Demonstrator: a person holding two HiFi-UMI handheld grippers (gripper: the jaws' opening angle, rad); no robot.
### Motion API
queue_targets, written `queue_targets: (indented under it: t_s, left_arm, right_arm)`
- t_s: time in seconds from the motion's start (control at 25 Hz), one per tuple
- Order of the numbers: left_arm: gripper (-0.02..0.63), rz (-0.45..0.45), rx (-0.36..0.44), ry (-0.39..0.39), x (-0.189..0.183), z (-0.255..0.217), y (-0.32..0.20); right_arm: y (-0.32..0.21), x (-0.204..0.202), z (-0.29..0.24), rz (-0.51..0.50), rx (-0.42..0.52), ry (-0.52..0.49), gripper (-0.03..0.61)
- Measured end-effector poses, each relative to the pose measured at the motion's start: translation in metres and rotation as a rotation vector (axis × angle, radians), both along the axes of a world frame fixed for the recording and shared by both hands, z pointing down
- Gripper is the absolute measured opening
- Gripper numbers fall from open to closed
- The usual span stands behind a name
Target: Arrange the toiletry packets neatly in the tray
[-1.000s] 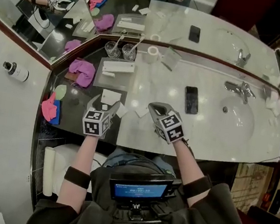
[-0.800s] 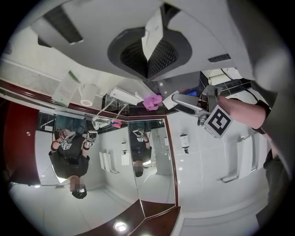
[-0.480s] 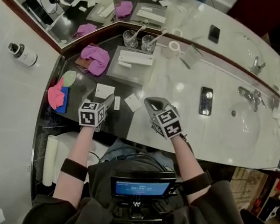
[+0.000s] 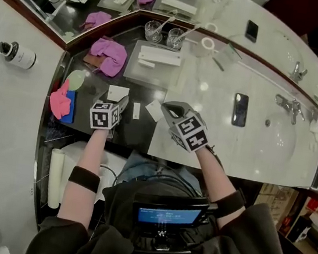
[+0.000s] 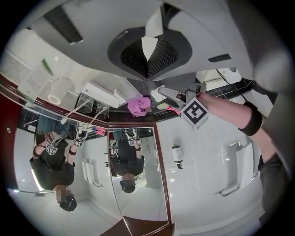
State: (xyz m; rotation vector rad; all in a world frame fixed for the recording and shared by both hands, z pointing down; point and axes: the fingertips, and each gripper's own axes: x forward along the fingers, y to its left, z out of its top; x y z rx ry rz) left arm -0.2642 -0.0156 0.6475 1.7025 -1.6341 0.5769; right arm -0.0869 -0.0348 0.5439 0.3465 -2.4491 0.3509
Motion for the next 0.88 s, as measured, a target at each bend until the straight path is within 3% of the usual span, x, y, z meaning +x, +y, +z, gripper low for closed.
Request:
queue_targets:
  t_s: [0.8, 0.88]
  left_arm:
    - [0.376, -0.039, -0.094, 0.021, -0.008, 0.058, 0.004]
    - [0.417, -0.045, -0.093, 0.012, -0.008, 0.059, 0.005]
  right_arm:
    - [0.006, -0.004, 0.025, -0.011, -0.041, 0.054, 0.012]
    - [0.006, -0.003, 0.025, -0.01, -0.044, 0.053, 0.012]
